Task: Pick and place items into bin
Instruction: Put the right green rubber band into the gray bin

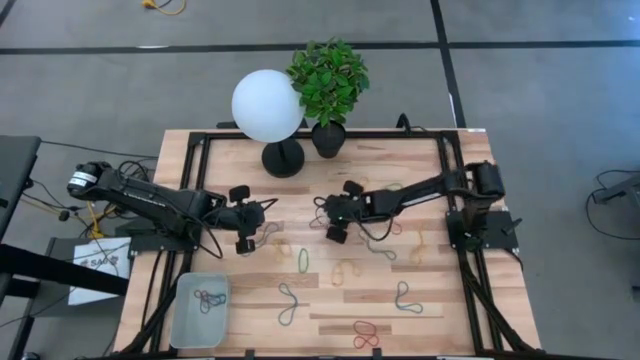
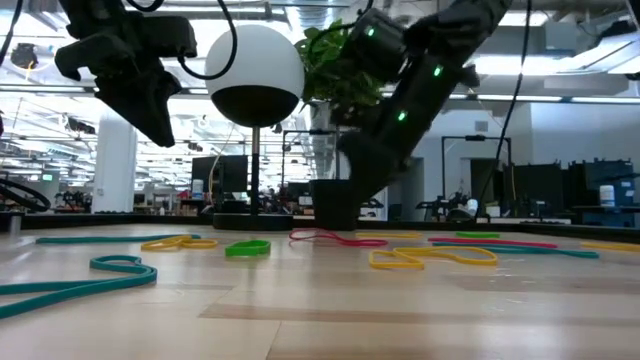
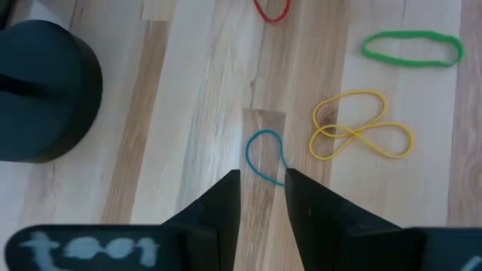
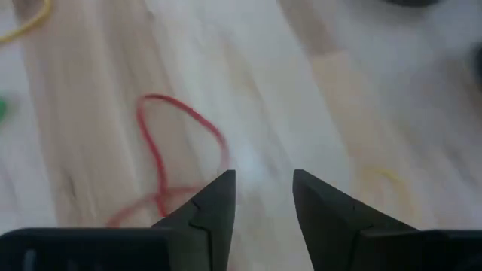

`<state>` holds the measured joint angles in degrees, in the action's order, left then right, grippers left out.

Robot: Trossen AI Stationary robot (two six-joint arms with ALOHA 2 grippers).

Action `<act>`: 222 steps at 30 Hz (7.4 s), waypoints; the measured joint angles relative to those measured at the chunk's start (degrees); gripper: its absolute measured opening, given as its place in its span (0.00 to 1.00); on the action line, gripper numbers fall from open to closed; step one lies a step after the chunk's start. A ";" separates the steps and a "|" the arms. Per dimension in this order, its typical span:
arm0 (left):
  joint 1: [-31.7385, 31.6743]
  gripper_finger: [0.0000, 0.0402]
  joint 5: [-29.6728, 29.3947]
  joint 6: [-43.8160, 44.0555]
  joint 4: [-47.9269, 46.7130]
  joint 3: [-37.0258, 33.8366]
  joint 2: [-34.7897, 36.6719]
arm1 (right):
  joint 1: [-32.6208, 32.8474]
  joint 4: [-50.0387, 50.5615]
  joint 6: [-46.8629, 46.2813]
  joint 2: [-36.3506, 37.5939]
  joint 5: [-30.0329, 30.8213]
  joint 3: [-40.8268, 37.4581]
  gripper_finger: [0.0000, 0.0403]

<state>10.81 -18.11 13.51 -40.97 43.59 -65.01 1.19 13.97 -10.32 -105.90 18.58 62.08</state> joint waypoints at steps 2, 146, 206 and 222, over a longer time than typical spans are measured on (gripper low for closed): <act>0.00 0.24 0.00 0.58 0.06 0.00 0.00 | -0.77 6.16 0.06 2.77 0.05 0.05 0.32; 1.94 0.24 -8.19 -13.13 69.15 0.02 -22.10 | 3.15 -52.56 -7.72 15.16 -17.26 -18.16 0.00; 44.91 0.00 13.51 72.37 2.21 0.06 0.28 | 16.40 -32.73 -7.72 15.14 -15.51 -18.16 0.32; 46.00 0.00 27.92 73.62 -0.65 0.39 -23.13 | 16.52 -32.43 -7.72 15.14 -15.55 -18.16 0.31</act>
<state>56.81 9.81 87.13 -41.62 43.98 -88.15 17.72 -18.46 -18.04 -90.76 3.03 43.92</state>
